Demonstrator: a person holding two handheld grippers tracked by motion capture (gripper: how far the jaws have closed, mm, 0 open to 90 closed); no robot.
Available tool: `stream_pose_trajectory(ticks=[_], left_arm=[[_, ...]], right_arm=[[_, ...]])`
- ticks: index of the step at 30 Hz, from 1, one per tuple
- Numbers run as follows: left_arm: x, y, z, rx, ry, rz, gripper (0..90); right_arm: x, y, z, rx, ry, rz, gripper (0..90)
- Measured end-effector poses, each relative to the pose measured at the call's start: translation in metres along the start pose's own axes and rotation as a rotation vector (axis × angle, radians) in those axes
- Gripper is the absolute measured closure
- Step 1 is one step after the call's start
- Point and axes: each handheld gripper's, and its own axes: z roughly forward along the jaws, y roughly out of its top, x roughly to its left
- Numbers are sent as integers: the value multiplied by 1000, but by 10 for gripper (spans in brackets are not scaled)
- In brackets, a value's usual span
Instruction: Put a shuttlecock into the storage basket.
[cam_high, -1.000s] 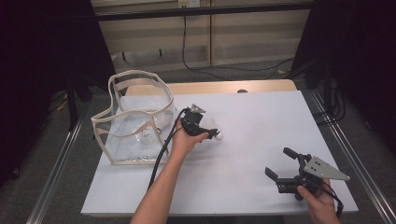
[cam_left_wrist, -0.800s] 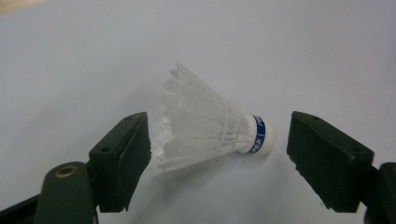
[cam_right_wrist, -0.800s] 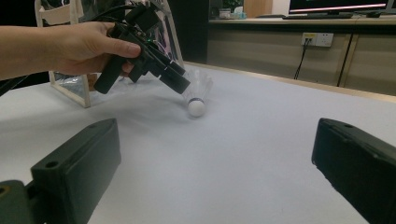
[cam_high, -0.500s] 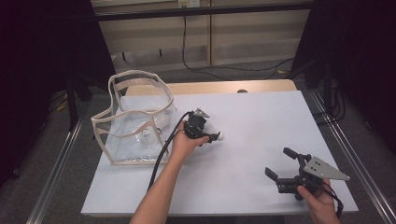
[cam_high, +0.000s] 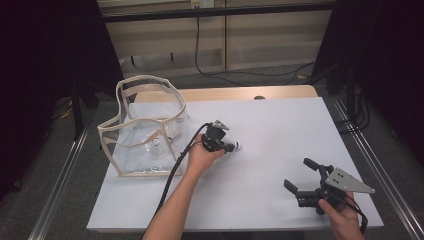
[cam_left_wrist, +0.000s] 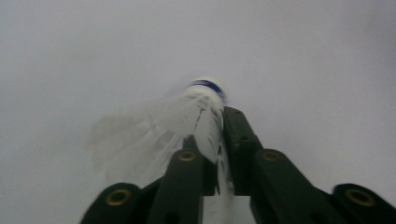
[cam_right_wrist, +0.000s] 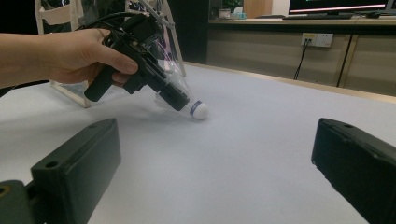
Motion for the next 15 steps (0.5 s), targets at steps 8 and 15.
stream_pose_trajectory(ticks=[8,15], left_arm=[[-5,3,-6,-10,-32,-31,880],[-10,6,-16,6,-40,-47,880]], right_arm=[[0,0,0,0,0,-1,9],[0,0,0,-3,-4,-5,9]])
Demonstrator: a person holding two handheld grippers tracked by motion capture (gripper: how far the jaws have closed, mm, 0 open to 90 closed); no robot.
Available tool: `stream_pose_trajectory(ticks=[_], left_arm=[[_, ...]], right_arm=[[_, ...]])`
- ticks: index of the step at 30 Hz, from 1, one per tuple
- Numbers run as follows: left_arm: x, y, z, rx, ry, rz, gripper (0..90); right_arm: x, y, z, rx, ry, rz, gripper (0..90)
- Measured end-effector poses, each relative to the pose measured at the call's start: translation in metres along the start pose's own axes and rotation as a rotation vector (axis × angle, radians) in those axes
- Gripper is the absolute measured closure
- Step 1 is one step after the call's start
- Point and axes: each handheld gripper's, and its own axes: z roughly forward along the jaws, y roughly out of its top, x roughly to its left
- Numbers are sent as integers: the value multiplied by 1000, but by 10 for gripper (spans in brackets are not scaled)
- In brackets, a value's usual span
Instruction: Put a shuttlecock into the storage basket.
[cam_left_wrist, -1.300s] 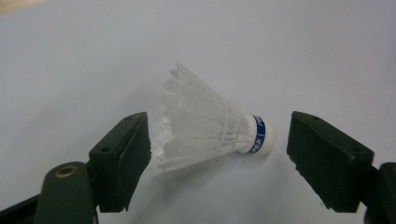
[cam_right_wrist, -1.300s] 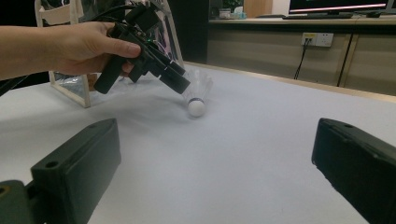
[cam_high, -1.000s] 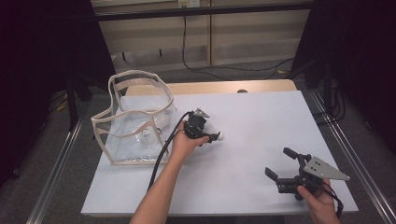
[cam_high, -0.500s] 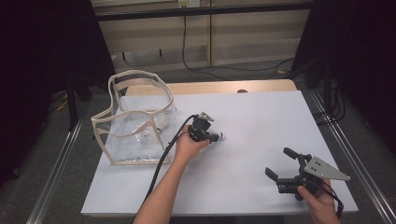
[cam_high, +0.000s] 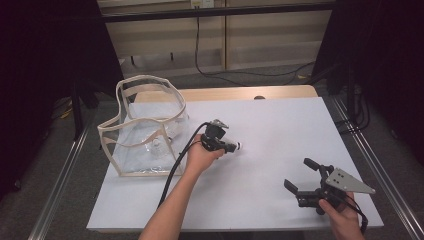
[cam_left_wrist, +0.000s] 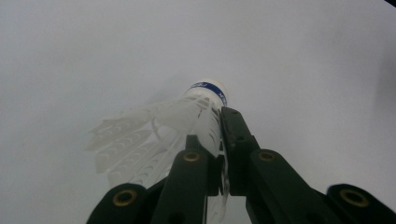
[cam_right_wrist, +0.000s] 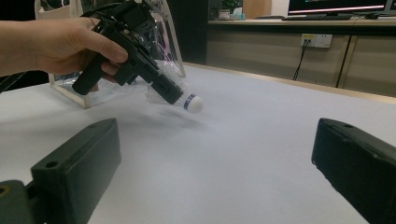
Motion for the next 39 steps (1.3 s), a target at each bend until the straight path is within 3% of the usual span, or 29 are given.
stream_pose_trajectory(ticks=[39], left_arm=[[-8,15,-48,34,-27,-22,879]], right_arm=[[1,0,1,1,2,-2,9]])
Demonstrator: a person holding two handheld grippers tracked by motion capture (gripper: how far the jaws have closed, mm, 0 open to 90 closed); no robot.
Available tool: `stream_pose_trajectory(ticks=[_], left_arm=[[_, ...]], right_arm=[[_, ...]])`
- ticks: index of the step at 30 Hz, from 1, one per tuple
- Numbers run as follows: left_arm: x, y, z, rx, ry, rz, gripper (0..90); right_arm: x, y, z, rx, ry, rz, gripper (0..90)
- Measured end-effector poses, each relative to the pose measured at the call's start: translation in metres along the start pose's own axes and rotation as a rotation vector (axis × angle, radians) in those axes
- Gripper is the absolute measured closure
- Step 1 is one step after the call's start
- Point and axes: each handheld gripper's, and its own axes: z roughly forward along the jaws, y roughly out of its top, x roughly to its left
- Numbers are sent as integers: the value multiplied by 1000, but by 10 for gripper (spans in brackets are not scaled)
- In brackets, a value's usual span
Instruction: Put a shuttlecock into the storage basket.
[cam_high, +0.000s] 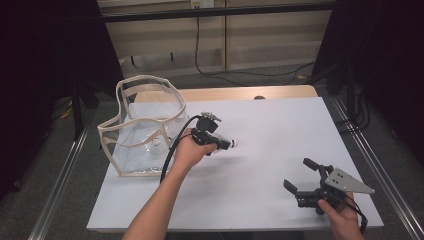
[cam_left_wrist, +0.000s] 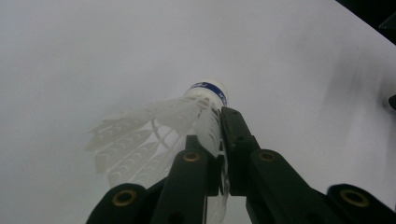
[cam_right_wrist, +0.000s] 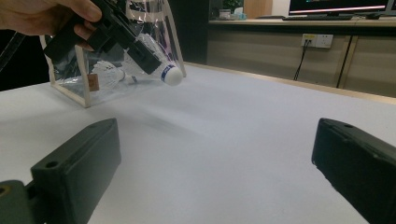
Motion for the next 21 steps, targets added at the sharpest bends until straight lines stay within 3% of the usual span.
stream_pose_trajectory(ticks=[21], left_arm=[[-6,12,-18,35,-9,-4,880]], right_arm=[[0,0,0,0,1,2,8]])
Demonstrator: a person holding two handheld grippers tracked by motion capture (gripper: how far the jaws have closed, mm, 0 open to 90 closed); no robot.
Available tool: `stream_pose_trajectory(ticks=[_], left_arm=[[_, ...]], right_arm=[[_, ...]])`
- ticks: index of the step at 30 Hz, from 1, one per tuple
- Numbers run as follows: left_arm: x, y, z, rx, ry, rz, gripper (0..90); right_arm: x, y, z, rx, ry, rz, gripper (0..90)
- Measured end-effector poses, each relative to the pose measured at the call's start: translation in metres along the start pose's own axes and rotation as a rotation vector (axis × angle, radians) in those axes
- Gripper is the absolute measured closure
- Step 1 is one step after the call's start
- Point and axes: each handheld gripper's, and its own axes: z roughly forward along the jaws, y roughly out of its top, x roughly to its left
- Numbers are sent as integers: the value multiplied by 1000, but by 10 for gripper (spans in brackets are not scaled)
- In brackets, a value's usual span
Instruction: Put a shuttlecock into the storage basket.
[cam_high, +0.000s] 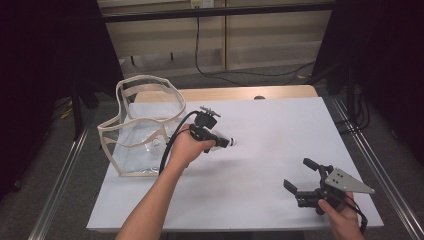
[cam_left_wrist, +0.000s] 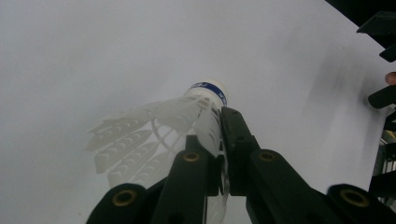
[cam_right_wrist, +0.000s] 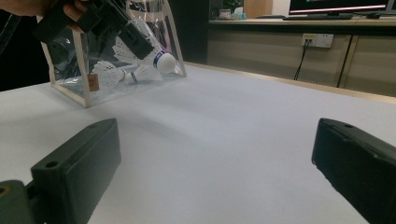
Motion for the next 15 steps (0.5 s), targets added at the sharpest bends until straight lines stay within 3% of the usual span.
stream_pose_trajectory(ticks=[12,14,15], left_arm=[[-4,7,-11,12,2,4,879],[-6,8,-12,-3,-1,-19,879],[-5,9,-14,16,-1,5,879]], right_arm=[[0,0,0,1,-1,-2,8],[0,0,0,0,-1,-3,8],[0,0,0,-1,-1,-1,8]])
